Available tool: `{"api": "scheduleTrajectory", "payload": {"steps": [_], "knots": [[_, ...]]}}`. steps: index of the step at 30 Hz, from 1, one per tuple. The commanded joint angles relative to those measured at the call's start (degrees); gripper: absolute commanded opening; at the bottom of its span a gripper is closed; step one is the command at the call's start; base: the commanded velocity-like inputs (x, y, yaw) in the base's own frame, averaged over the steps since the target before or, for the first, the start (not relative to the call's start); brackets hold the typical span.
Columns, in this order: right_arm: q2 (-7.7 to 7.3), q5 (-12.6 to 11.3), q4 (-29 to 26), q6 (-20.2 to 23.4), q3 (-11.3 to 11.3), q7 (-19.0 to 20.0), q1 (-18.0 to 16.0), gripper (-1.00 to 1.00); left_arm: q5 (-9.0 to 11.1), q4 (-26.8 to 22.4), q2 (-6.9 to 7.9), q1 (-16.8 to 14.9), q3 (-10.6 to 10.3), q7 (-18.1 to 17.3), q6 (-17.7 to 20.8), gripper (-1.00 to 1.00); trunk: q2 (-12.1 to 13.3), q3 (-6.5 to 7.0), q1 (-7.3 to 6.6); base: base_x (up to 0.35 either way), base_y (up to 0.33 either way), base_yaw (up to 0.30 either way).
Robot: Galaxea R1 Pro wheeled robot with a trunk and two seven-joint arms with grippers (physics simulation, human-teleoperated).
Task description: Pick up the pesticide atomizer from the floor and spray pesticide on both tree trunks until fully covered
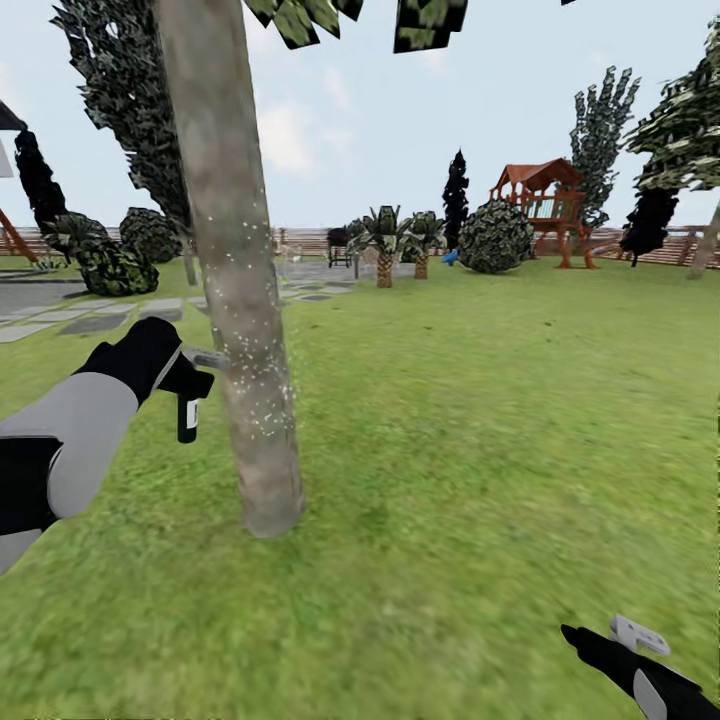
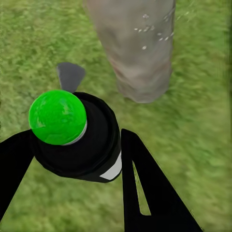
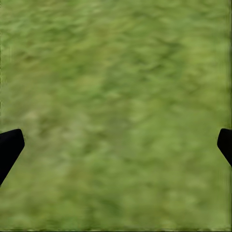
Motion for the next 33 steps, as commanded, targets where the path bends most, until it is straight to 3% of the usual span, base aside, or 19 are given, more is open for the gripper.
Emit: {"api": "scheduleTrajectory", "payload": {"steps": [1,8,14,23,33], "knots": [[0.00,0.0,0.0,0.0,0.0,0.0,0.0,1.00,-0.1,0.0,0.00,0.0,0.0,0.0,0.0,-1.00,0.0,0.00,0.00,-0.163,0.290,-0.063],[0.00,0.0,0.1,0.0,0.0,0.0,0.0,1.00,-0.1,0.0,-0.05,0.0,-0.1,0.0,0.0,-1.00,0.0,0.00,0.00,-0.159,0.291,-0.009],[0.00,0.0,0.1,0.0,0.0,0.0,0.0,1.00,-0.1,0.3,-0.18,0.0,-0.1,0.0,0.0,-1.00,0.0,0.00,0.00,-0.017,0.112,-0.092],[0.00,-0.1,0.0,0.1,-0.1,-0.1,0.0,1.00,-0.1,0.4,-0.17,0.0,-0.1,0.0,0.0,-1.00,0.0,0.00,0.00,0.000,0.296,-0.059],[0.00,-0.1,0.1,0.1,-0.1,-0.1,0.0,1.00,-0.1,0.4,-0.17,0.0,-0.1,0.0,0.0,-1.00,0.0,0.00,0.00,0.000,0.316,-0.242]]}}
